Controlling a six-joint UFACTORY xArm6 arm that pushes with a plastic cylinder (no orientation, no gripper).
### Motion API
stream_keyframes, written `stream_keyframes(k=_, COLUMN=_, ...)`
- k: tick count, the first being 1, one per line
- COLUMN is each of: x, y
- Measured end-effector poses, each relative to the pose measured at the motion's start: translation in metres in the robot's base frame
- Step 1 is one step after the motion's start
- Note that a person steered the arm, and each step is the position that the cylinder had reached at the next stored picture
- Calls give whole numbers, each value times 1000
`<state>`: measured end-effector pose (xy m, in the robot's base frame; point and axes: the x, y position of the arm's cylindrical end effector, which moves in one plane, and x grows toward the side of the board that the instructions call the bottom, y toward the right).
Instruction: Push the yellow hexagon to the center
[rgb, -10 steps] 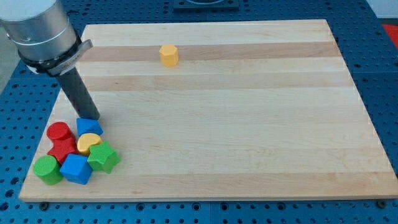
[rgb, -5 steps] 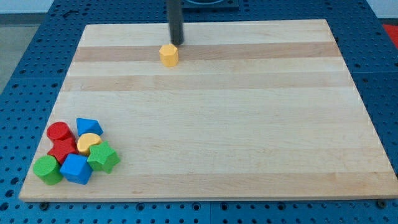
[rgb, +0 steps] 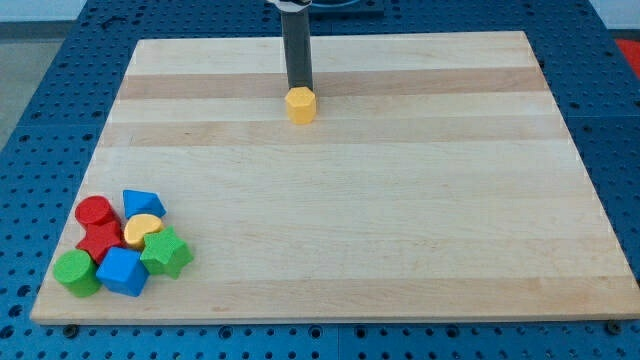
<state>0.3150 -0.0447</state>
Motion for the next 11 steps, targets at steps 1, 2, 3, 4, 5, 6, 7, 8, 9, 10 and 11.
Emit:
stream_keyframes(k=1, x=18, y=-1)
stream_keyframes(k=2, x=38, y=1)
stream_keyframes(k=3, x=55, y=12)
stream_keyframes(k=4, x=56, y=59)
stream_keyframes(k=5, x=66, y=57)
stream_keyframes(k=6, x=83, y=35)
stream_keyframes(k=7, x=68, y=-7)
stream_keyframes(k=8, x=54, y=-44)
stream_keyframes(k=9, x=75, y=-79)
stream_keyframes(k=10, x=94, y=-90)
stream_keyframes(k=11, x=97, y=-71)
